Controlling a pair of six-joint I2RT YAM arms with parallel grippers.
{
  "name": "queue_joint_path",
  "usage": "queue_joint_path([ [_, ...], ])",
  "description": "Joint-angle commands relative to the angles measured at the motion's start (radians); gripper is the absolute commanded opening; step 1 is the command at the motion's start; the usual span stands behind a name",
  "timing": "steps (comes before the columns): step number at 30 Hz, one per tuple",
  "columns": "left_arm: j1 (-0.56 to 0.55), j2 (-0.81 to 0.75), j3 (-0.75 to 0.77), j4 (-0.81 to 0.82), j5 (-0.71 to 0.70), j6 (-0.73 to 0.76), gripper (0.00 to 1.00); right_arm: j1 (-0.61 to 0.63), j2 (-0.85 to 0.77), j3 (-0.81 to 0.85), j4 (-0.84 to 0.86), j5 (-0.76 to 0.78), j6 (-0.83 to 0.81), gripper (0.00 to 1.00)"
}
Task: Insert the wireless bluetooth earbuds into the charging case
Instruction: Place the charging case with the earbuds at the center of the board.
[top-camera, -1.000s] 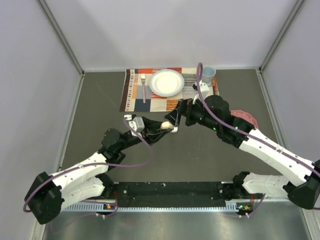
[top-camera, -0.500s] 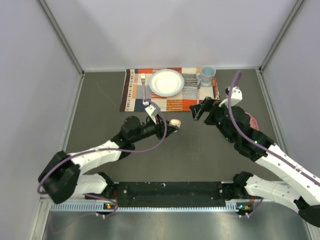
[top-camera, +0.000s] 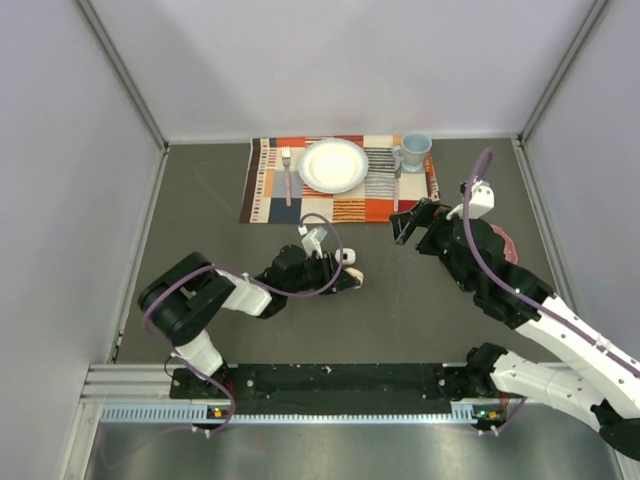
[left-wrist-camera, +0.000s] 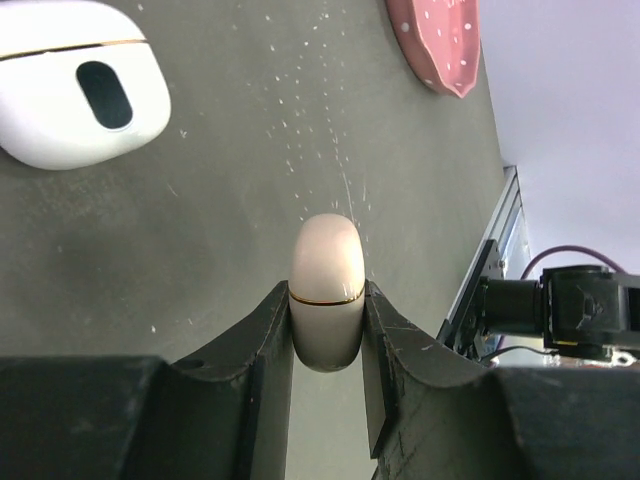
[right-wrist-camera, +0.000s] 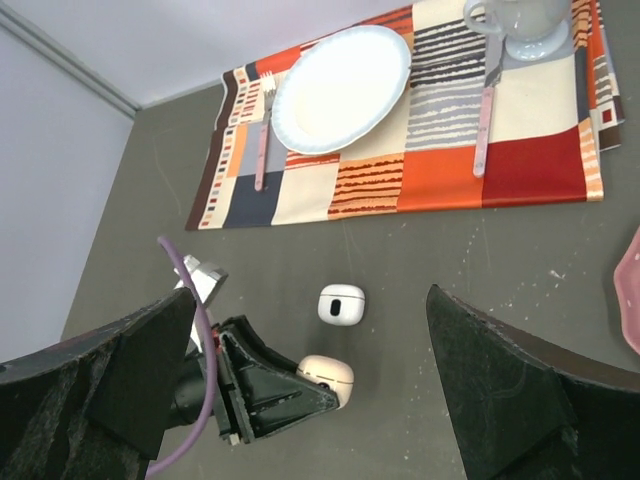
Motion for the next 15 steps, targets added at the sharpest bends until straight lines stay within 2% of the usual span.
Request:
queue_joint_path([
  [1, -0.003, 0.037, 0.035, 0.078, -0.027, -0.067, 0.01, -0.016, -0.046, -0.001, 0.004, 0.042, 0.001, 0.99],
  [2, -0.003, 0.047, 0.044, 0.041, -0.029, -0.067, 0.01, -0.017, -0.050, -0.003, 0.003, 0.042, 0.000, 0.99],
  [5, -0.003, 0.075, 0.037, 0.065, -0.042, -0.107, 0.01, -0.021, -0.057, -0.007, -0.003, 0.051, -0.002, 0.99],
  [11, -0.003, 0.130, 0.045, 0.057, -0.033, -0.150, 0.10, -0.025, -0.062, -0.012, -0.008, 0.057, -0.002, 0.99],
  [15, -0.003, 0.147, 0.032, 0.084, -0.036, -0.170, 0.13, -0.025, -0.062, -0.013, -0.010, 0.060, -0.002, 0.99],
])
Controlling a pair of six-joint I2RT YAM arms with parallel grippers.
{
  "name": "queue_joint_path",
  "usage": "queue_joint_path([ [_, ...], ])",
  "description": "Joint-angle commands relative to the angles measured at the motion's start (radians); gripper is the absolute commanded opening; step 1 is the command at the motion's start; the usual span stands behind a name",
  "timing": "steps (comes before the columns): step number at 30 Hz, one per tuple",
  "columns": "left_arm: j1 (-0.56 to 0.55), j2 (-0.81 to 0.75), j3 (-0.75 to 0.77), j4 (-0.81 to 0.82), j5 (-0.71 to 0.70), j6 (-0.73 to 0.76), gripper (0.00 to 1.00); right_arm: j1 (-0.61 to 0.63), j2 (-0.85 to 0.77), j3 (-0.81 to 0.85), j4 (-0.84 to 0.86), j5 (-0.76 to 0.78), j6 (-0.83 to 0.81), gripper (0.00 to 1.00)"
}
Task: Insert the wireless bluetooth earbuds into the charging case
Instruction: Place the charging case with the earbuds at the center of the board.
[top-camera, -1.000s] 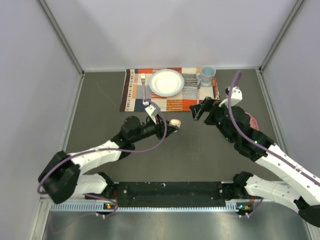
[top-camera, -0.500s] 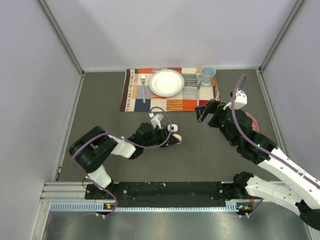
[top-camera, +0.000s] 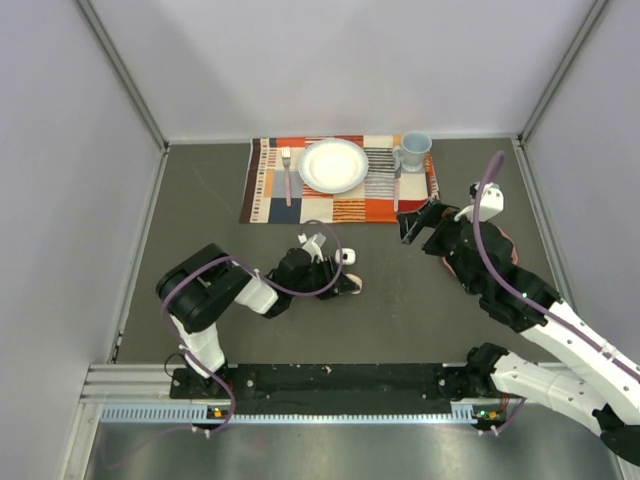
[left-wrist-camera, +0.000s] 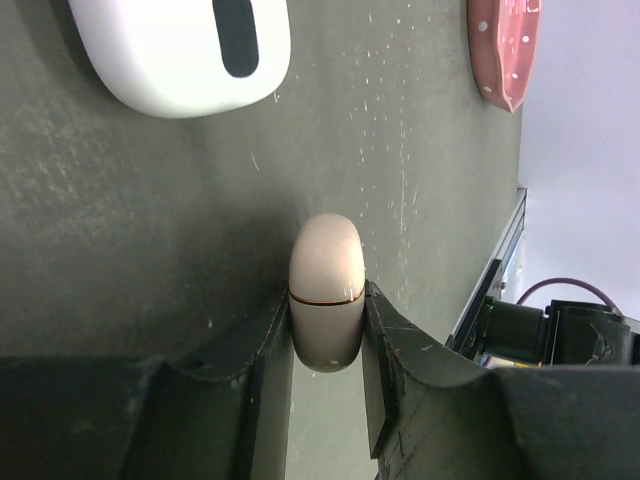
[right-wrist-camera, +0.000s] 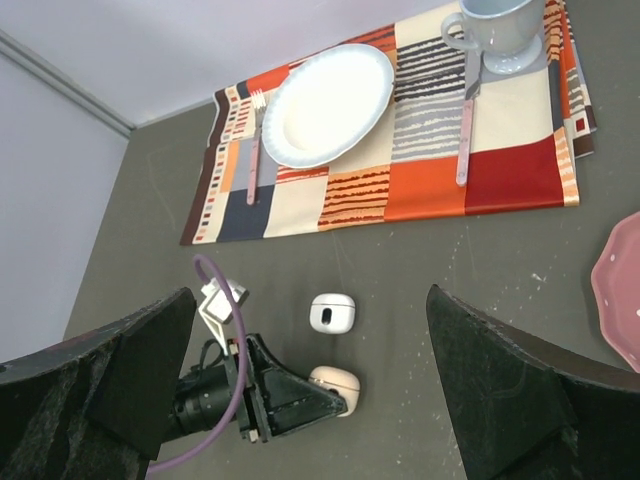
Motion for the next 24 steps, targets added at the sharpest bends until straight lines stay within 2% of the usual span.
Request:
queue_joint_path([
  [1, -0.001, 0.012, 0.010, 0.073, -0.017, -0.032, 0.22, -0.013, -0.011, -0.004, 0.006, 0.024, -0.002, 0.99],
  [3, -0.003, 0.005, -0.004, 0.073, -0.040, -0.028, 0.30, -0.013, -0.014, -0.002, 0.003, 0.026, 0.002, 0.99],
  [7, -0.001, -0.004, 0.004, 0.016, -0.049, -0.009, 0.36, -0.013, -0.025, -0.008, -0.002, 0.040, 0.022, 0.99],
  [8, -0.001, -0.006, 0.007, 0.004, -0.049, -0.008, 0.49, -0.014, -0.028, -0.010, -0.004, 0.046, 0.027, 0.99],
  [18, 0.004, -0.066, -0.029, -0.108, -0.106, 0.040, 0.54, -0.016, -0.040, -0.017, -0.008, 0.066, 0.038, 0.99],
  [24, 0.010, -0.190, -0.081, -0.231, -0.204, 0.112, 0.56, -0.016, -0.040, -0.023, -0.011, 0.075, 0.041, 0.99],
])
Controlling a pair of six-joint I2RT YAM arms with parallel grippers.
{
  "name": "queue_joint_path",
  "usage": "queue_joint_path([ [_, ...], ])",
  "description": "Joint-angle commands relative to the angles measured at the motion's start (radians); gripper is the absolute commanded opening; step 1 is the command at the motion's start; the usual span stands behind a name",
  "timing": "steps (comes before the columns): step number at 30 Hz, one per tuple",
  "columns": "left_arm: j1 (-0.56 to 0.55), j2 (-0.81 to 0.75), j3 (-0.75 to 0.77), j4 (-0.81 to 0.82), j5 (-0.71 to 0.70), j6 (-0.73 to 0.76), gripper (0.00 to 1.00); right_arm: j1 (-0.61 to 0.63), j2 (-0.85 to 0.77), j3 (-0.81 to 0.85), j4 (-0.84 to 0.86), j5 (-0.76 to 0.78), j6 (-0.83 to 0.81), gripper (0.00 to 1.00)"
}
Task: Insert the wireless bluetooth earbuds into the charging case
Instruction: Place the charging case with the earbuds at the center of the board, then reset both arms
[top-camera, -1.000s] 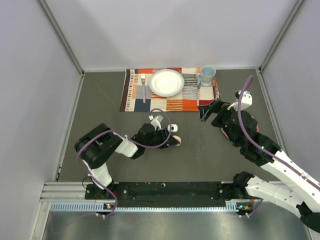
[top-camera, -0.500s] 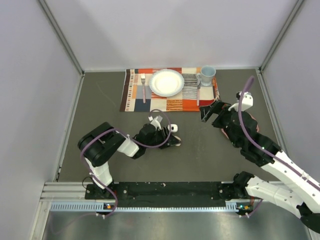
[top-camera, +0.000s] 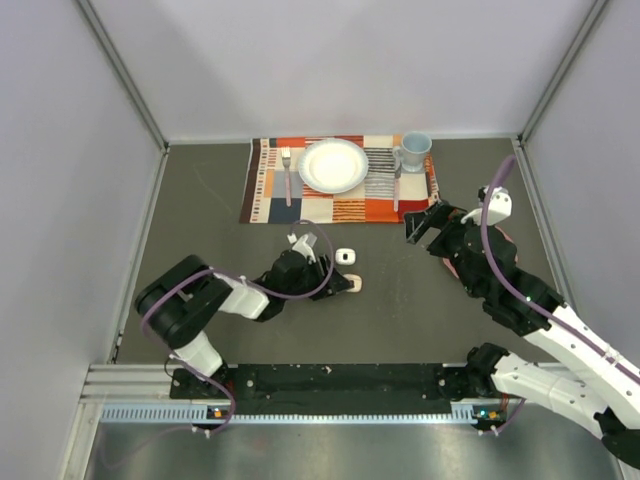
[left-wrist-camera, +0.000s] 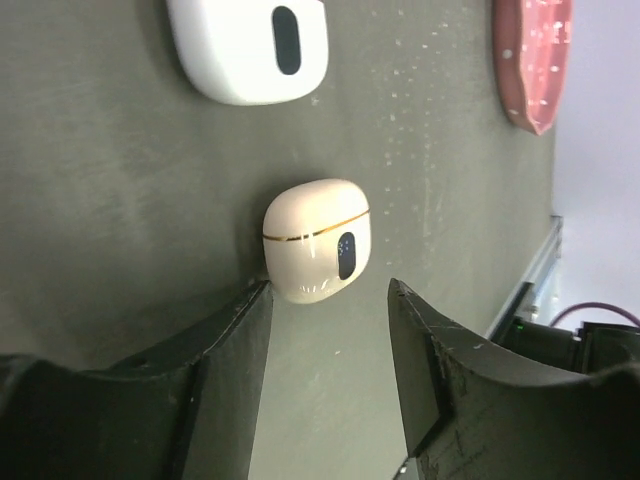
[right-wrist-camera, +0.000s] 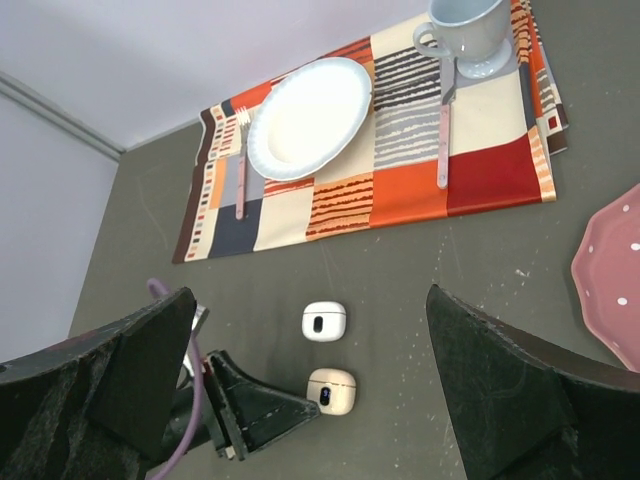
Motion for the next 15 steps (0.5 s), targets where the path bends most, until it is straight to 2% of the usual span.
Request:
queue_joint_path([
  [1, 0.007, -0.132, -0.044, -0.203, -0.126, 0.098, 0.57, -0.014, -0.011, -0.008, 0.011, 0.022, 0.009, 0.99],
  [5, 0.007, -0.290, -0.035, -0.387, -0.241, 0.192, 0.63, -0.012, -0.008, -0.011, 0.011, 0.029, 0.009, 0.99],
  [7, 0.007, -0.400, -0.022, -0.458, -0.341, 0.234, 0.70, -0.012, -0.008, -0.016, 0.011, 0.037, 0.001, 0.99],
  [9, 0.007, -0.475, 0.006, -0.565, -0.399, 0.291, 0.82, -0.017, -0.006, -0.016, 0.010, 0.040, -0.005, 0.99],
  [10, 0.007, -0.547, 0.017, -0.596, -0.443, 0.317, 0.84, -0.020, -0.006, -0.019, 0.010, 0.039, -0.007, 0.99],
  [11, 0.007, -0.584, 0.038, -0.654, -0.471, 0.360, 0.99, -0.023, -0.006, -0.019, 0.008, 0.039, -0.008, 0.99],
  [15, 0.007, -0.732, 0.071, -0.744, -0.600, 0.452, 0.99, -0.050, -0.003, -0.036, 0.001, 0.034, -0.022, 0.99],
])
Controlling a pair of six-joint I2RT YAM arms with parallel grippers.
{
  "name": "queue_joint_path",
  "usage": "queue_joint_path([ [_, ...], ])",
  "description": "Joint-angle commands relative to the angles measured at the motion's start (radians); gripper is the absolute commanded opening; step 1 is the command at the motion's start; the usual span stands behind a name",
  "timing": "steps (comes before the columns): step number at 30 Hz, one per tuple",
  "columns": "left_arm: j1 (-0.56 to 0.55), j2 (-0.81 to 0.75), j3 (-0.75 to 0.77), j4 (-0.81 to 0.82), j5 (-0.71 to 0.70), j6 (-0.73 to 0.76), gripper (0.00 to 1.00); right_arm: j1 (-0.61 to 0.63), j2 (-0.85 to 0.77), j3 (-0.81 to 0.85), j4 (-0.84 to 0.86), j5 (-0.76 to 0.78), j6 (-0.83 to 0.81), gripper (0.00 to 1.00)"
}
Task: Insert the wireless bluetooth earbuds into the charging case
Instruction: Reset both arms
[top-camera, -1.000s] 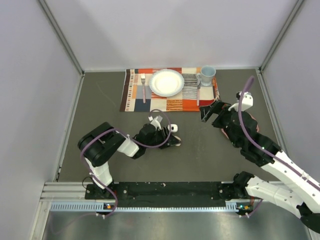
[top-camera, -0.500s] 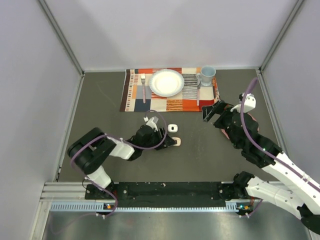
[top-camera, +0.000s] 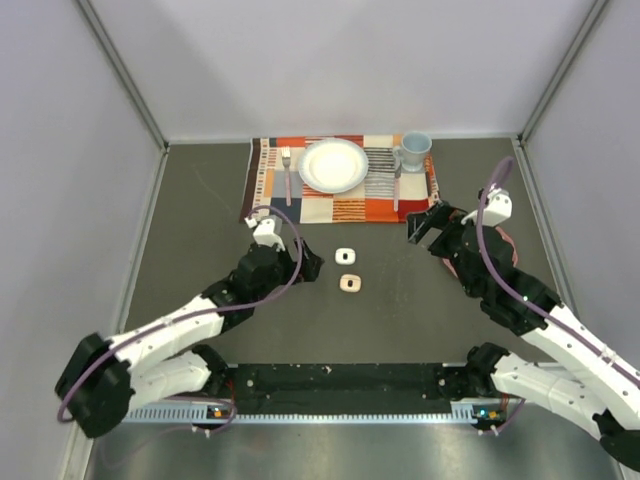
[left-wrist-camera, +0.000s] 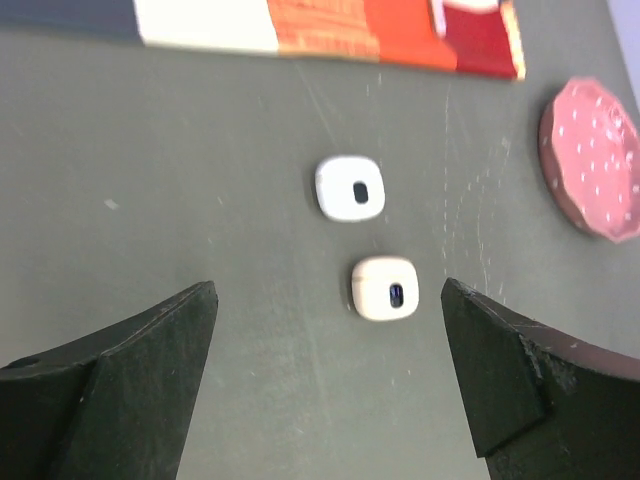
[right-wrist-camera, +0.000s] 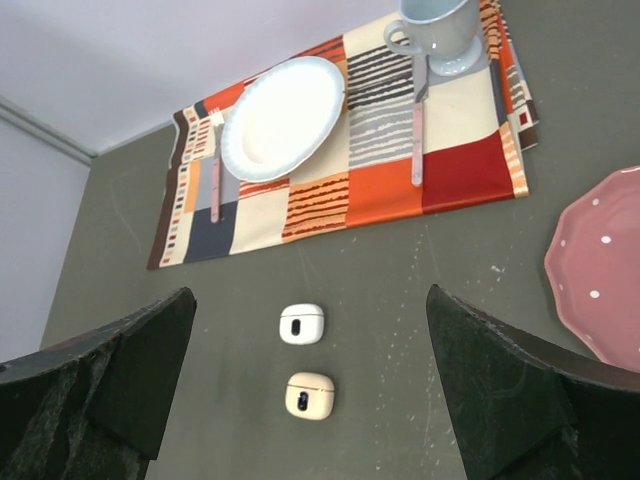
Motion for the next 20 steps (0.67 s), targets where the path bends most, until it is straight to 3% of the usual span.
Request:
queue_joint_path([
  [1, 0.004, -0.156, 0.061, -0.139, -0.255, 0.164, 0.99, -0.054, 0.001, -0.021, -0.001, 0.010, -0.028, 0.99],
  [4, 0.004, -0.208, 0.101, -0.256, -0.370, 0.140, 0.99, -0.129, 0.030, -0.033, -0.009, -0.058, -0.071, 0.99],
  [8, 0.004, -0.277, 0.120, -0.309, -0.444, 0.181, 0.99, -0.311, 0.116, -0.041, -0.018, -0.357, -0.101, 0.99],
  [11, 0.004, -0.336, 0.109, -0.330, -0.490, 0.170, 0.99, -0.424, 0.189, -0.051, -0.020, -0.493, -0.085, 0.99],
  [20, 0.004, -0.425, 0.081, -0.326, -0.617, 0.202, 0.99, -0.455, 0.287, 0.028, -0.021, -0.407, -0.060, 0.99],
])
